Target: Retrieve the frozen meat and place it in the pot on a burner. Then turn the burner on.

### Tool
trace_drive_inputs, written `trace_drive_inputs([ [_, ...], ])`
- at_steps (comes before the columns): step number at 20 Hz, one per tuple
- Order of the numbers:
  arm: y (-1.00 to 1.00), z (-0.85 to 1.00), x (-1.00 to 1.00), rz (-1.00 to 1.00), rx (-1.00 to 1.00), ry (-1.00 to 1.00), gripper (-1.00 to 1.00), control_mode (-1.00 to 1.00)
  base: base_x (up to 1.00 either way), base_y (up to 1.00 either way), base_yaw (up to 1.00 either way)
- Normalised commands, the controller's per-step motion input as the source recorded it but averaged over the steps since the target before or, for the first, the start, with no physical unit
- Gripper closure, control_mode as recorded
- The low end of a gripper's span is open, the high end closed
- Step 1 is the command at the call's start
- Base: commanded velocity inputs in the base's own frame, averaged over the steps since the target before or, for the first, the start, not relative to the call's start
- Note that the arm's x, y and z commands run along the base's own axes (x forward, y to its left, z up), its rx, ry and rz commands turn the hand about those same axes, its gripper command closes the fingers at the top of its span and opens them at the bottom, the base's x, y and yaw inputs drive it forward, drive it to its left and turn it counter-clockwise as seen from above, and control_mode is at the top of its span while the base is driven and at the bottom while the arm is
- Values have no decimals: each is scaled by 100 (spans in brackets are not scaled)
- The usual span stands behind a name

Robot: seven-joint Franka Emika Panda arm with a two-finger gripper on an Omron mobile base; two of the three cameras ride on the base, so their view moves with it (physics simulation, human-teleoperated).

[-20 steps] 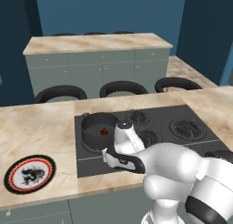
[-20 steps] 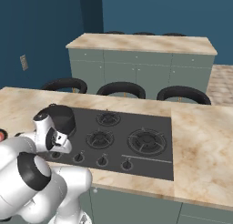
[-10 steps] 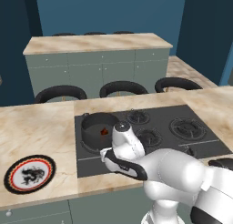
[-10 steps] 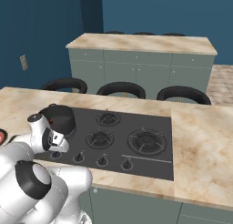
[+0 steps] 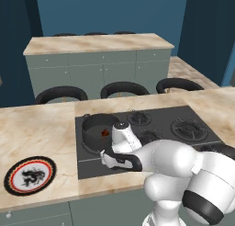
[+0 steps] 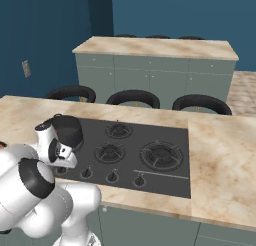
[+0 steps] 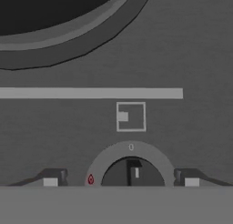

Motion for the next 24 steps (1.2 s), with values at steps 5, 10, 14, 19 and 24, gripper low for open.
trace_drive_inputs([
  [5, 0, -5, 0, 0, 0, 5, -100, -100, 0, 0, 0],
  [10, 0, -7, 0, 0, 1, 3, 100, -100, 0, 0, 0],
  [14, 0, -7, 0, 0, 1, 3, 100, -100, 0, 0, 0],
  [19, 0, -18, -1, 2, 0, 5, 100, -100, 0, 0, 0],
  [24, -2, -24, -25, 21, -3, -5, 100, -100, 0, 0, 0],
])
